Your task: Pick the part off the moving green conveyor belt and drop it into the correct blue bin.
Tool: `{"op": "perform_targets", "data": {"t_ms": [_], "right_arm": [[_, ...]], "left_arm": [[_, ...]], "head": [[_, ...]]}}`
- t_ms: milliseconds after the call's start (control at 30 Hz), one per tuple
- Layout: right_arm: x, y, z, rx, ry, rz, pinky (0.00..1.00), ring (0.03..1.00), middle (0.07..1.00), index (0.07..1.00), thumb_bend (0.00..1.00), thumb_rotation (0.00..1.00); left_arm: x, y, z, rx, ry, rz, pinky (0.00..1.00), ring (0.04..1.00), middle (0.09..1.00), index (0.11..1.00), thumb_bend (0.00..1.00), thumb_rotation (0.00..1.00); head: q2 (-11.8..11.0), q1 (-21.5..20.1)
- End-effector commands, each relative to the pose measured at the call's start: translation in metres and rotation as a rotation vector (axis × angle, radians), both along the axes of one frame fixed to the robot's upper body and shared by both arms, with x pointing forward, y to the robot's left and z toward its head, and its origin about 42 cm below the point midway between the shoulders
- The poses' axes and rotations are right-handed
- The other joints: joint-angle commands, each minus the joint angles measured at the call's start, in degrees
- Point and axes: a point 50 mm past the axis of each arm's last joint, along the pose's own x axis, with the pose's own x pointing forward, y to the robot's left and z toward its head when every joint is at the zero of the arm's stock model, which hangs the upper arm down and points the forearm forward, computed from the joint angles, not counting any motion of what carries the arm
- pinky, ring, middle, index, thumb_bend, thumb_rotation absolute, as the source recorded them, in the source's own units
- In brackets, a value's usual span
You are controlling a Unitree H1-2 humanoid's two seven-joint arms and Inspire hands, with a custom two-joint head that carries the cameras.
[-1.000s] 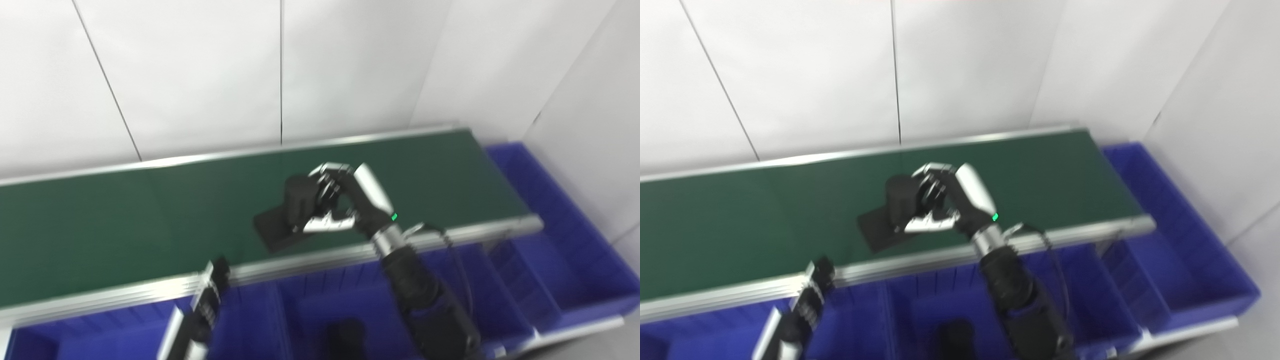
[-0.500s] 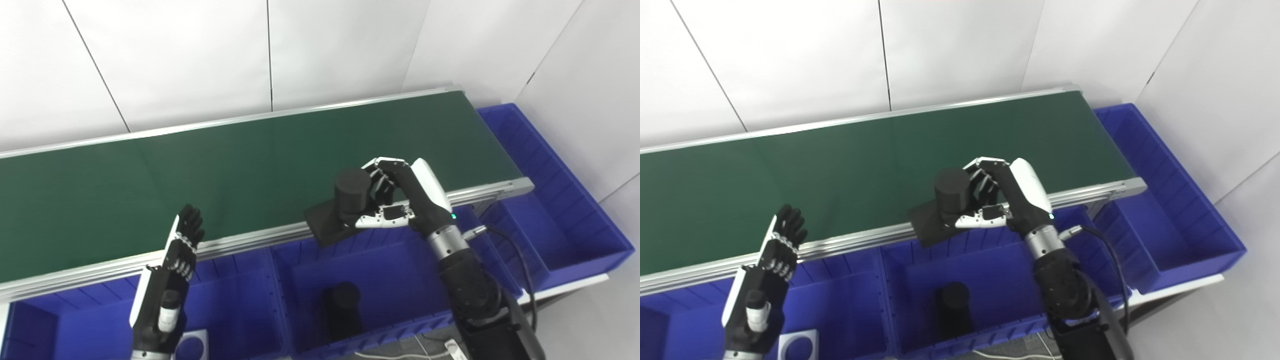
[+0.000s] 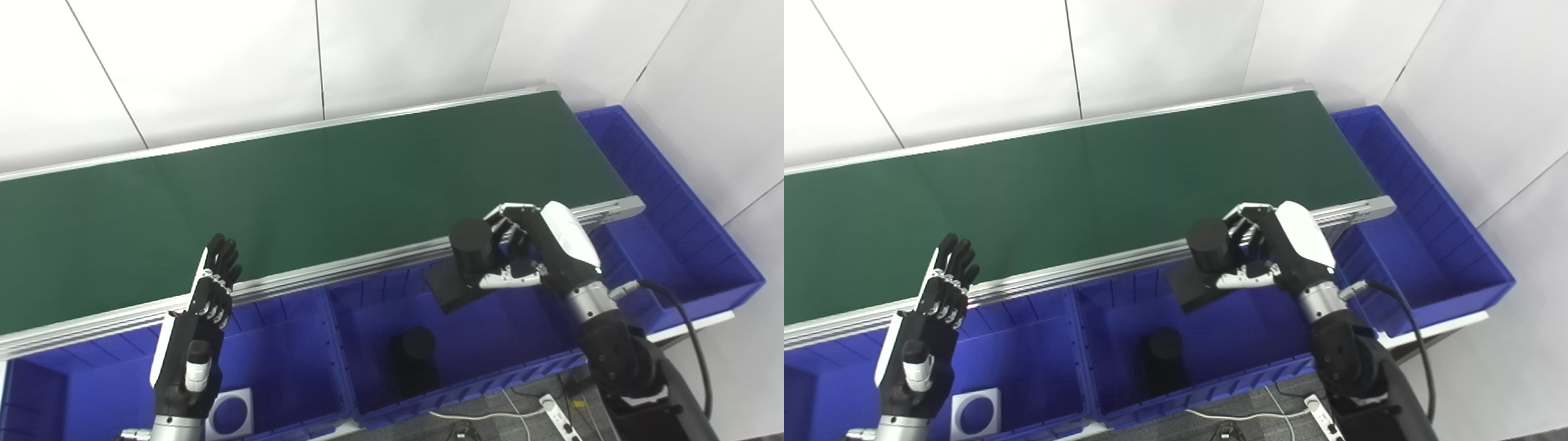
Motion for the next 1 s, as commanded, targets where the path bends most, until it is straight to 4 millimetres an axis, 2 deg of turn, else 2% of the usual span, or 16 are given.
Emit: {"op": "perform_targets", "data": {"t_ms": [0, 233, 467, 500, 600, 667, 800, 867, 967], "right_arm": [[0.003, -0.017, 0.004, -0.111, -0.001, -0.030, 0.19, 0.242, 0.463, 0.489, 0.53, 0.00], [0.014, -0.035, -0.011, -0.255, 0.073, -0.038, 0.16, 0.214, 0.470, 0.482, 0.53, 0.00], [0.028, -0.042, -0.028, -0.416, 0.141, 0.013, 0.16, 0.217, 0.470, 0.483, 0.53, 0.00], [0.029, -0.043, -0.030, -0.438, 0.159, 0.021, 0.19, 0.251, 0.471, 0.484, 0.53, 0.00], [0.037, -0.042, -0.045, -0.515, 0.215, 0.059, 0.19, 0.250, 0.471, 0.485, 0.53, 0.00], [0.041, -0.041, -0.056, -0.544, 0.231, 0.086, 0.21, 0.282, 0.420, 0.510, 0.52, 0.00], [0.051, -0.034, -0.074, -0.571, 0.288, 0.113, 0.24, 0.307, 0.409, 0.521, 0.52, 0.00], [0.055, -0.031, -0.081, -0.583, 0.301, 0.126, 0.23, 0.296, 0.462, 0.491, 0.53, 0.00], [0.060, -0.026, -0.092, -0.590, 0.305, 0.144, 0.22, 0.287, 0.471, 0.485, 0.53, 0.00]], "left_arm": [[0.006, 0.003, 0.006, -0.003, -0.048, -0.016, 1.00, 1.000, 0.994, 1.000, 0.81, 0.94], [0.006, 0.005, 0.005, 0.012, -0.048, -0.014, 1.00, 1.000, 0.991, 1.000, 0.82, 0.95], [0.005, 0.003, 0.006, 0.008, -0.051, -0.015, 1.00, 0.999, 0.988, 1.000, 0.81, 0.93], [0.005, 0.003, 0.006, 0.009, -0.052, -0.015, 1.00, 1.000, 0.989, 1.000, 0.81, 0.94], [0.005, 0.001, 0.008, 0.007, -0.052, -0.017, 1.00, 1.000, 0.990, 1.000, 0.80, 0.95], [0.004, 0.000, 0.009, 0.005, -0.048, -0.016, 1.00, 0.999, 0.989, 1.000, 0.81, 0.94], [0.003, 0.000, 0.009, 0.007, -0.053, -0.012, 1.00, 0.996, 0.987, 1.000, 0.82, 0.94], [0.003, -0.001, 0.010, 0.006, -0.054, -0.010, 1.00, 0.994, 0.984, 1.000, 0.81, 0.94], [0.002, -0.002, 0.013, 0.005, -0.056, -0.010, 1.00, 0.996, 0.986, 1.000, 0.80, 0.95]], "head": [[0.0, 0.1], [0.0, 0.6], [-0.4, 1.0], [-0.4, 1.0], [-0.5, 1.3], [-0.4, 1.4], [-0.3, 2.0], [-0.5, 2.1], [-0.4, 2.2]]}}
